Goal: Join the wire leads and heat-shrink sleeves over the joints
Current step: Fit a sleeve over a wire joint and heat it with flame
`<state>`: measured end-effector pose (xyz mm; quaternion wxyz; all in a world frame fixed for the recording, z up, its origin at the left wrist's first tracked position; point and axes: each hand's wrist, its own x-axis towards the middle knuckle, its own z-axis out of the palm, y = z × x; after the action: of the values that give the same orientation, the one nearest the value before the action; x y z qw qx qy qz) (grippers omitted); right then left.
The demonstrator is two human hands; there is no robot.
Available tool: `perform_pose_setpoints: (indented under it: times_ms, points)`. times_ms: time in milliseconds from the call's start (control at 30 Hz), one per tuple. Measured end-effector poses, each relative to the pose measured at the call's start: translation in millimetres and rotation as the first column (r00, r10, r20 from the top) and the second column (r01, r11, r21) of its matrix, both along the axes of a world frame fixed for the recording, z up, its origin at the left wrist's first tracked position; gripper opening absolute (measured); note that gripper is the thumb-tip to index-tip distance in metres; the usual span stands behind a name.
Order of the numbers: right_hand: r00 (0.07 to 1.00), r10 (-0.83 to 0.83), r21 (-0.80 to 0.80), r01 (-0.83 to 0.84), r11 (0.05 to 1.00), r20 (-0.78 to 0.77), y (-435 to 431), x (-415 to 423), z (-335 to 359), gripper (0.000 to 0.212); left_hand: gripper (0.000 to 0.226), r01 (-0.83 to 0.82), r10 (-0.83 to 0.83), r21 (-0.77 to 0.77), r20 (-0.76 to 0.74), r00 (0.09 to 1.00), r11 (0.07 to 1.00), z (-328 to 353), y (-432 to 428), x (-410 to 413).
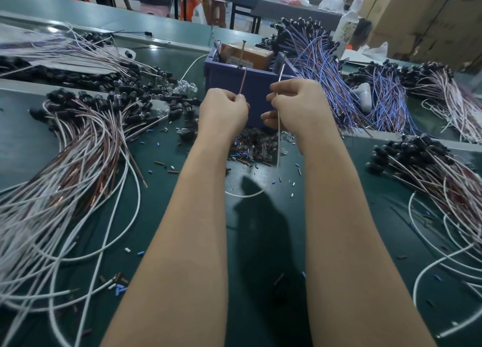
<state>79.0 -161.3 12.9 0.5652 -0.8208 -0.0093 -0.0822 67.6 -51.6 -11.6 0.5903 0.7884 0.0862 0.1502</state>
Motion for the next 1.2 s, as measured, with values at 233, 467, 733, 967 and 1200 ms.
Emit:
perform_pose_setpoints:
  times_ms: [233, 467, 733, 967, 1200]
  points:
    - [1.000, 0.030, -0.067, -0.030, 0.997, 0.008, 0, -1, 0, 0.040, 0.023, -0.096, 0.093, -0.088, -0.041, 0.995, 0.991, -1, -1, 5]
    - [0.998, 0.058, -0.112, -0.060, 0.992, -0.014, -1, 0, 2, 0.042, 0.014, -0.117, 0.118, -0.052, 0.026, 0.993, 0.992, -2, -5, 3]
    - [0.993, 0.103, -0.162, -0.111, 0.980, -0.057, -3, -1, 5, 0.046, 0.018, -0.161, 0.157, 0.056, 0.071, 0.985, 0.985, 0, -8, -1]
    - [0.988, 0.131, -0.192, -0.145, 0.971, -0.082, -4, -2, 6, 0.045, 0.016, -0.174, 0.171, 0.065, 0.050, 0.984, 0.983, 2, -7, -1]
    - [0.989, 0.128, -0.177, -0.139, 0.974, -0.073, -5, -3, 7, 0.045, 0.022, -0.186, 0.187, 0.063, 0.006, 0.982, 0.980, 8, 7, 0]
